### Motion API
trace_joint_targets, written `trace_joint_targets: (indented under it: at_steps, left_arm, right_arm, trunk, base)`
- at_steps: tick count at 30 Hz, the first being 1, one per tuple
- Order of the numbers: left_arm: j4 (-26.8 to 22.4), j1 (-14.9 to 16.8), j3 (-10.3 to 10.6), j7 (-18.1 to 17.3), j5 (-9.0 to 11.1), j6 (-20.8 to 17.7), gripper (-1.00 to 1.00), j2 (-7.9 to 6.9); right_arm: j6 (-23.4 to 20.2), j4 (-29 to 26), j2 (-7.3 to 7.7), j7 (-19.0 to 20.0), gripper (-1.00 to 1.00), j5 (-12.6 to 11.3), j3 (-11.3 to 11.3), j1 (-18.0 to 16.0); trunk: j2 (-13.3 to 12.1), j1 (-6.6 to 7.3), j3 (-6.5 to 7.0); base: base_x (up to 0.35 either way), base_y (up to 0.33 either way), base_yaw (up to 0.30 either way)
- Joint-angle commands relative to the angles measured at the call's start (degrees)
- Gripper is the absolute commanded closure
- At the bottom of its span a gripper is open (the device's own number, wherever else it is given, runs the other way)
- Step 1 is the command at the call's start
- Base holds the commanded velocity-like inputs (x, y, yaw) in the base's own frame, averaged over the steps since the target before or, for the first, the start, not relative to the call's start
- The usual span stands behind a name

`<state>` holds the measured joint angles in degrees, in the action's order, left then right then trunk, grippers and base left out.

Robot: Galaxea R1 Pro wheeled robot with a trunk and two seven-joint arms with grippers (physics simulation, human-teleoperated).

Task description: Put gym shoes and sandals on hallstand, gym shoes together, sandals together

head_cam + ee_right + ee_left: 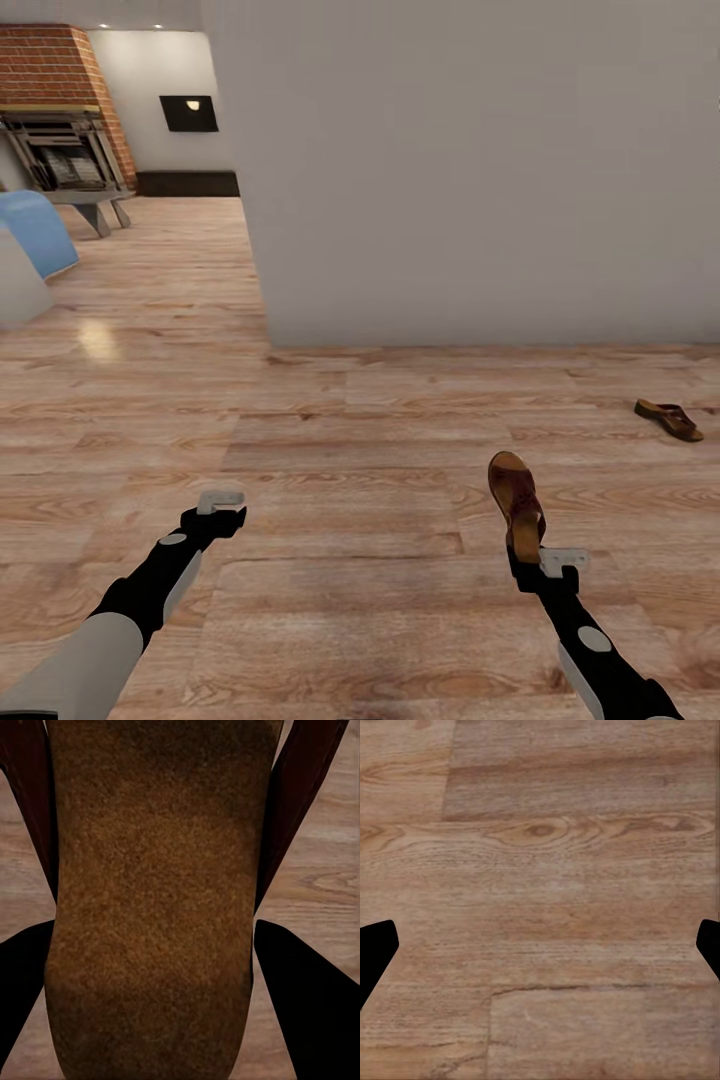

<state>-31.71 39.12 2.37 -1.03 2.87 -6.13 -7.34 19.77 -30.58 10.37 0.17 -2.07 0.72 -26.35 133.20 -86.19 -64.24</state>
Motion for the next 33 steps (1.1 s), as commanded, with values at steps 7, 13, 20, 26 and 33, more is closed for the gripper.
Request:
trace_joint_targets:
  at_steps: [7,13,20,26,33]
  left_arm:
    - [0.2,0.0,0.5,-0.3,0.2,-0.5,-1.0,0.1]
    - [0.5,0.0,0.3,-0.3,0.2,-0.7,-1.0,-0.09]
    - [0.6,0.0,0.2,0.0,0.1,-0.7,-1.0,-0.22]
    - [0.6,0.0,0.2,0.2,0.3,-0.6,-1.0,-0.04]
    - [0.6,0.0,0.1,0.2,0.3,-0.7,-1.0,-0.11]
  right_arm:
    - [0.2,0.1,0.0,-0.1,1.0,-0.3,0.0,0.0]
    - [0.1,0.1,-0.05,-0.1,1.0,-0.3,0.1,0.0]
    - [0.1,0.6,-0.07,-0.1,1.0,-0.4,0.1,0.1]
    - [0.2,1.1,-0.09,-0.1,1.0,-0.4,0.1,0.1]
    - [0.1,1.5,-0.09,-0.1,1.0,-0.4,0.1,0.1]
  trunk:
    - [0.0,0.01,0.59]
    - [0.0,0.01,1.12]
    - [0.0,0.01,1.75]
    - [0.0,0.01,2.29]
    - [0.0,0.01,2.88]
  base:
    - [0.0,0.0,0.0]
    - [0.0,0.0,0.0]
    - [0.0,0.0,0.0]
    - [0.0,0.0,-0.013]
    - [0.0,0.0,-0.131]
